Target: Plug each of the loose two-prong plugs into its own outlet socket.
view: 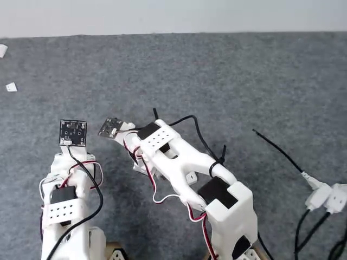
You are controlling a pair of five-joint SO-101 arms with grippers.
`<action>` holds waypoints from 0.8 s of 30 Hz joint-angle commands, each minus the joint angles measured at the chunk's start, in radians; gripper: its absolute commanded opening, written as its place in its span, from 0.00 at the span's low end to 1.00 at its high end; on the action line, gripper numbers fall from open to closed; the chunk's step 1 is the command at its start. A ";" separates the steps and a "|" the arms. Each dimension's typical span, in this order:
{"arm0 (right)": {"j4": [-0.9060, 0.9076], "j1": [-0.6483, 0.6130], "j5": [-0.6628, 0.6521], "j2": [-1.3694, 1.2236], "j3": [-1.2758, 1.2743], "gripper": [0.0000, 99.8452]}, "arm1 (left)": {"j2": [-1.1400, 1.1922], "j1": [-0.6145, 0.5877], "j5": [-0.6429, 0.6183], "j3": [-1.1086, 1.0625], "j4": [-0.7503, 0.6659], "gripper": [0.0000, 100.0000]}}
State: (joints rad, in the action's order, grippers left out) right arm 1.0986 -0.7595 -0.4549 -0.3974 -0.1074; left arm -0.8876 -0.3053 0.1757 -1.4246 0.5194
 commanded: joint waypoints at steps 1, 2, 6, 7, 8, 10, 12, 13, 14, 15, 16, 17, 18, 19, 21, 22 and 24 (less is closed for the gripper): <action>-0.018 0.015 -0.009 0.004 0.057 0.02 | -0.012 -0.002 0.009 0.051 -0.026 0.01; -0.018 0.027 -0.009 0.004 0.057 0.02 | -0.012 -0.002 0.009 0.051 -0.026 0.01; -0.018 0.058 -0.011 0.005 0.058 0.02 | -0.012 -0.002 0.009 0.051 -0.026 0.01; -0.018 0.058 -0.011 0.005 0.058 0.03 | -0.012 -0.002 0.009 0.051 -0.026 0.01; -0.018 0.054 -0.012 0.005 0.058 0.05 | -0.012 -0.002 0.009 0.051 -0.026 0.01; -0.016 0.050 -0.012 0.005 0.058 0.09 | -0.012 -0.002 0.009 0.051 -0.026 0.01; -0.018 0.041 -0.012 0.005 0.058 0.12 | -0.012 -0.002 0.009 0.051 -0.026 0.01; -0.018 0.036 -0.012 0.005 0.058 0.12 | -0.012 -0.002 0.009 0.051 -0.026 0.01; -0.019 0.033 -0.012 0.005 0.058 0.12 | -0.012 -0.002 0.009 0.051 -0.026 0.01; -0.019 0.030 -0.014 0.005 0.058 0.12 | -0.012 -0.002 0.009 0.051 -0.026 0.01; -0.021 0.027 -0.014 0.005 0.058 0.12 | -0.012 -0.002 0.009 0.051 -0.026 0.01; -0.027 0.027 -0.014 0.005 0.057 0.12 | -0.012 -0.002 0.009 0.051 -0.026 0.01; -0.031 0.027 -0.014 0.005 0.055 0.12 | -0.012 -0.002 0.009 0.051 -0.026 0.01; -0.033 0.027 -0.014 0.005 0.055 0.12 | -0.012 -0.002 0.009 0.051 -0.026 0.01; -0.033 0.028 -0.015 0.005 0.055 0.10 | -0.012 -0.002 0.009 0.051 -0.026 0.01; -0.033 0.028 -0.015 0.004 0.055 0.07 | -0.012 -0.002 0.009 0.051 -0.026 0.01; -0.033 0.030 -0.015 0.004 0.055 0.00 | -0.012 -0.002 0.009 0.051 -0.026 0.01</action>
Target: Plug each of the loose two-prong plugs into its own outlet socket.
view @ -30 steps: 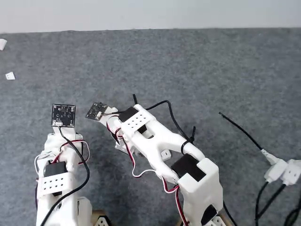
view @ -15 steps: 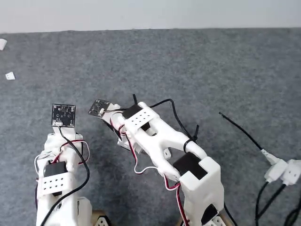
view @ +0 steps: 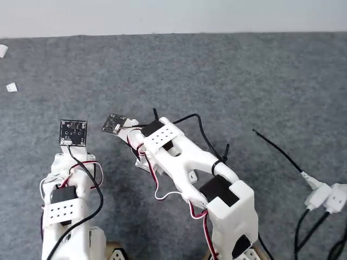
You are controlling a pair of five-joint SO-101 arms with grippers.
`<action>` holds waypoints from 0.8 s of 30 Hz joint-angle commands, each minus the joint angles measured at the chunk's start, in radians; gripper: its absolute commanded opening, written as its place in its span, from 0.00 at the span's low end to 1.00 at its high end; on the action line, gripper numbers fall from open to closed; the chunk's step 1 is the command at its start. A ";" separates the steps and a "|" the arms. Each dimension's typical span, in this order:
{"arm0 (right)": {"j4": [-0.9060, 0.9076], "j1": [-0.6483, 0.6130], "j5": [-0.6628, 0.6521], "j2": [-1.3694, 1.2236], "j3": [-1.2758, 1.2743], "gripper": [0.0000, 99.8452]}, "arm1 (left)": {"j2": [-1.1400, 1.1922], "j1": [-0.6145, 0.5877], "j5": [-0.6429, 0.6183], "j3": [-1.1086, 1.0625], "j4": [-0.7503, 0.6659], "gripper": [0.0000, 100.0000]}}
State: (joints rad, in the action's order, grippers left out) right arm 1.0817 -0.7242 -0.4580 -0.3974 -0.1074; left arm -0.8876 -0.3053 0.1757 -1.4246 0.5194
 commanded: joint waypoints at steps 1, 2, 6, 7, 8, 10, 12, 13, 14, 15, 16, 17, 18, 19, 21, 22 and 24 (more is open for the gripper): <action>-0.015 -0.004 -0.012 0.004 0.055 0.02 | -0.012 -0.002 0.009 0.051 -0.026 0.01; -0.015 0.001 -0.012 0.004 0.054 0.01 | -0.012 -0.002 0.009 0.051 -0.026 0.01; 0.022 0.015 -0.008 0.033 0.063 0.01 | -0.012 -0.002 0.009 0.051 -0.026 0.01; 0.047 0.018 -0.005 0.054 0.068 0.01 | -0.012 -0.002 0.009 0.051 -0.026 0.01; 0.073 0.019 -0.003 0.085 0.069 0.01 | -0.012 -0.002 0.009 0.051 -0.026 0.01; 0.131 0.022 0.009 0.162 0.069 0.01 | -0.012 0.000 0.003 0.051 -0.026 0.01; 0.180 0.036 0.048 0.249 0.061 0.01 | -0.012 0.000 0.003 0.051 -0.026 0.01; 0.194 0.050 0.060 0.300 0.048 0.01 | -0.012 0.000 0.003 0.051 -0.026 0.01; 0.200 0.062 0.071 0.354 0.032 0.01 | -0.012 0.000 0.003 0.051 -0.026 0.01; 0.199 0.077 0.077 0.406 0.009 0.01 | -0.012 0.002 0.003 0.051 -0.028 0.01; 0.196 0.094 0.081 0.463 -0.020 0.01 | -0.012 0.002 0.003 0.053 -0.028 0.01; 0.182 0.108 0.097 0.516 -0.049 0.01 | -0.011 0.009 0.002 0.053 -0.028 0.01; 0.166 0.119 0.117 0.572 -0.083 0.01 | -0.011 0.025 -0.005 0.053 -0.026 0.01; 0.147 0.122 0.138 0.627 -0.118 0.01 | -0.009 0.037 -0.018 0.053 -0.025 0.01; 0.105 0.114 0.161 0.737 -0.198 0.01 | 0.011 0.054 -0.034 0.053 -0.018 0.01; 0.085 0.102 0.163 0.794 -0.236 0.01 | 0.037 0.063 -0.035 0.062 -0.009 0.01; 0.056 0.074 0.166 0.901 -0.308 0.01 | 0.112 0.078 -0.034 0.099 -0.002 0.01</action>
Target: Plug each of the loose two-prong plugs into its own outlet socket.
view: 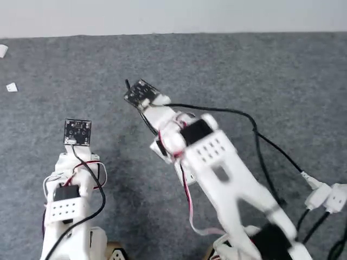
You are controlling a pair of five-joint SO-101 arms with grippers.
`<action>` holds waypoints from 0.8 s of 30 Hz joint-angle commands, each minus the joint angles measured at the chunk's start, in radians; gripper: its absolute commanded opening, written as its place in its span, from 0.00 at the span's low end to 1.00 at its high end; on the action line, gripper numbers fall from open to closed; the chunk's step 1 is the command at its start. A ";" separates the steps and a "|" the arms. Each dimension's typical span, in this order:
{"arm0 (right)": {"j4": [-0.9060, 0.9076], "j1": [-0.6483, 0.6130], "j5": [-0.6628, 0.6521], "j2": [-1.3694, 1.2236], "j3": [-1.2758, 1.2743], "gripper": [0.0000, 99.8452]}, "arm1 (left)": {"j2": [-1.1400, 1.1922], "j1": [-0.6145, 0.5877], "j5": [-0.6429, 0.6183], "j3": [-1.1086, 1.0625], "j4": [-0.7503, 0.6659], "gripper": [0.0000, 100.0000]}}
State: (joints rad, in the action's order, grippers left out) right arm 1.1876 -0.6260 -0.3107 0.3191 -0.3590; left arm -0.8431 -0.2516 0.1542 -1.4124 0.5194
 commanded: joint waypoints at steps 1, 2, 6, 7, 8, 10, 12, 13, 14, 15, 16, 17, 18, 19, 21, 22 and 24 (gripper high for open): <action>-0.059 -0.041 0.020 0.239 -0.089 0.01 | 0.120 0.026 -0.012 0.114 0.008 0.01; -0.064 -0.058 0.017 0.289 -0.117 0.01 | 0.178 0.026 -0.011 0.148 0.020 0.01; -0.065 -0.136 0.015 0.449 -0.201 0.01 | 0.420 0.028 0.104 0.315 0.110 0.01; -0.065 -0.156 0.015 0.473 -0.216 0.01 | 0.462 0.028 0.147 0.352 0.141 0.01; -0.065 -0.173 0.014 0.493 -0.229 0.01 | 0.489 0.031 0.184 0.383 0.178 0.01; -0.079 -0.200 0.014 0.507 -0.250 0.01 | 0.519 0.051 0.236 0.414 0.232 0.01; -0.111 -0.213 0.017 0.493 -0.276 0.01 | 0.520 0.078 0.275 0.401 0.238 0.01; -0.131 -0.216 0.018 0.481 -0.292 0.01 | 0.520 0.086 0.298 0.398 0.239 0.01; -0.154 -0.223 0.018 0.467 -0.307 0.01 | 0.520 0.091 0.316 0.395 0.241 0.01; -0.173 -0.229 0.020 0.450 -0.316 0.01 | 0.520 0.095 0.330 0.395 0.247 0.01; -0.188 -0.234 0.021 0.432 -0.324 0.01 | 0.520 0.098 0.342 0.395 0.262 0.01; -0.203 -0.234 0.021 0.412 -0.327 0.01 | 0.520 0.107 0.358 0.395 0.275 0.01; -0.220 -0.234 0.021 0.389 -0.327 0.01 | 0.520 0.115 0.379 0.394 0.288 0.01; -0.236 -0.231 0.021 0.364 -0.327 0.01 | 0.519 0.123 0.397 0.394 0.304 0.01; -0.265 -0.223 0.021 0.317 -0.327 0.01 | 0.499 0.138 0.434 0.377 0.328 0.01; -0.278 -0.217 0.023 0.294 -0.327 0.01 | 0.471 0.147 0.460 0.351 0.333 0.01; -0.305 -0.206 0.023 0.260 -0.327 0.01 | 0.379 0.169 0.503 0.280 0.321 0.01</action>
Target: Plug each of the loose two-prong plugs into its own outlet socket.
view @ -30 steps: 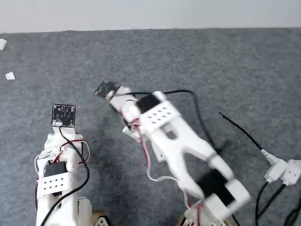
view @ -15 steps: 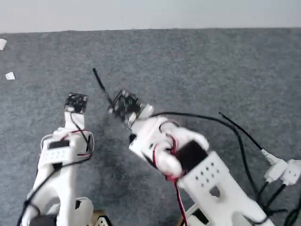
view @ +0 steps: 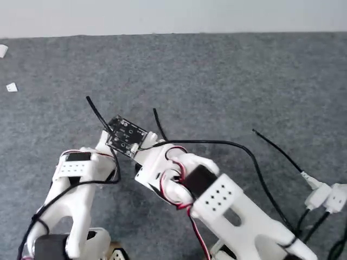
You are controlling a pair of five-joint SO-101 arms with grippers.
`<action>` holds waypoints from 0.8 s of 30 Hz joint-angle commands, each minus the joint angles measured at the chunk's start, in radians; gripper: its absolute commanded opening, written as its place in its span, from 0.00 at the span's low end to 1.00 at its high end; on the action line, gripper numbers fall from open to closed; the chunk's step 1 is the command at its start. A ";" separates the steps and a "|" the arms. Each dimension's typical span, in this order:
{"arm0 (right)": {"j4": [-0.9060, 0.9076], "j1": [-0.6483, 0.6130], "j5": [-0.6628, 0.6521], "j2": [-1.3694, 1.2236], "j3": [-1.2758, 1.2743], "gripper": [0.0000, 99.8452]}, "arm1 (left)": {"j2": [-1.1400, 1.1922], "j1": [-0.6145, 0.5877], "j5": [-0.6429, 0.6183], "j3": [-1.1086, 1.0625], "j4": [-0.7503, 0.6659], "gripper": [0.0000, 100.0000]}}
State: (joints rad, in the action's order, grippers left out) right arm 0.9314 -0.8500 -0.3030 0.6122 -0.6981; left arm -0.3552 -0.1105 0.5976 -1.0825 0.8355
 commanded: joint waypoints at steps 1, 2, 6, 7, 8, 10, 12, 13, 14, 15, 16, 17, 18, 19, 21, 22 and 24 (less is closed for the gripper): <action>-0.059 0.024 0.023 -0.048 0.012 0.01 | -0.167 0.037 0.068 -0.096 -0.017 0.01; -0.065 0.028 0.040 -0.059 0.015 0.01 | -0.230 0.043 0.068 -0.145 -0.043 0.01; -0.076 0.038 0.066 -0.065 0.017 0.01 | -0.466 0.048 0.063 -0.286 -0.087 0.01; -0.076 0.038 0.068 -0.065 0.017 0.01 | -0.512 0.048 0.061 -0.308 -0.089 0.01; -0.076 0.038 0.069 -0.065 0.017 0.01 | -0.546 0.048 0.060 -0.325 -0.089 0.01; -0.074 0.039 0.069 -0.067 0.017 0.01 | -0.582 0.044 0.018 -0.348 -0.118 0.01; -0.070 0.044 0.069 -0.068 0.015 0.01 | -0.589 0.038 -0.084 -0.369 -0.192 0.01; -0.070 0.054 0.069 -0.071 0.014 0.01 | -0.589 0.038 -0.137 -0.381 -0.235 0.01; -0.070 0.065 0.069 -0.073 0.014 0.01 | -0.591 0.037 -0.184 -0.394 -0.278 0.01; -0.070 0.076 0.063 -0.074 0.014 0.01 | -0.594 0.021 -0.224 -0.406 -0.315 0.01; -0.070 0.088 0.061 -0.074 0.012 0.01 | -0.597 0.008 -0.258 -0.415 -0.347 0.01; -0.070 0.101 0.060 -0.074 0.012 0.01 | -0.597 -0.005 -0.285 -0.418 -0.371 0.01; -0.070 0.113 0.049 -0.074 0.012 0.01 | -0.594 -0.012 -0.304 -0.420 -0.385 0.01; -0.068 0.124 0.023 -0.074 0.011 0.01 | -0.591 -0.014 -0.315 -0.417 -0.382 0.01; -0.045 0.151 -0.021 -0.074 0.009 0.01 | -0.591 -0.015 -0.315 -0.412 -0.365 0.01; -0.030 0.171 -0.037 -0.074 0.009 0.01 | -0.592 -0.015 -0.316 -0.410 -0.356 0.01; 0.004 0.216 -0.063 -0.074 0.011 0.01 | -0.589 -0.017 -0.319 -0.397 -0.334 0.01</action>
State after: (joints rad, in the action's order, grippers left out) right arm 0.8976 -0.6935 -0.3214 0.5386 -0.6981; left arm -0.9352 -0.1197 0.2969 -1.5121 0.4948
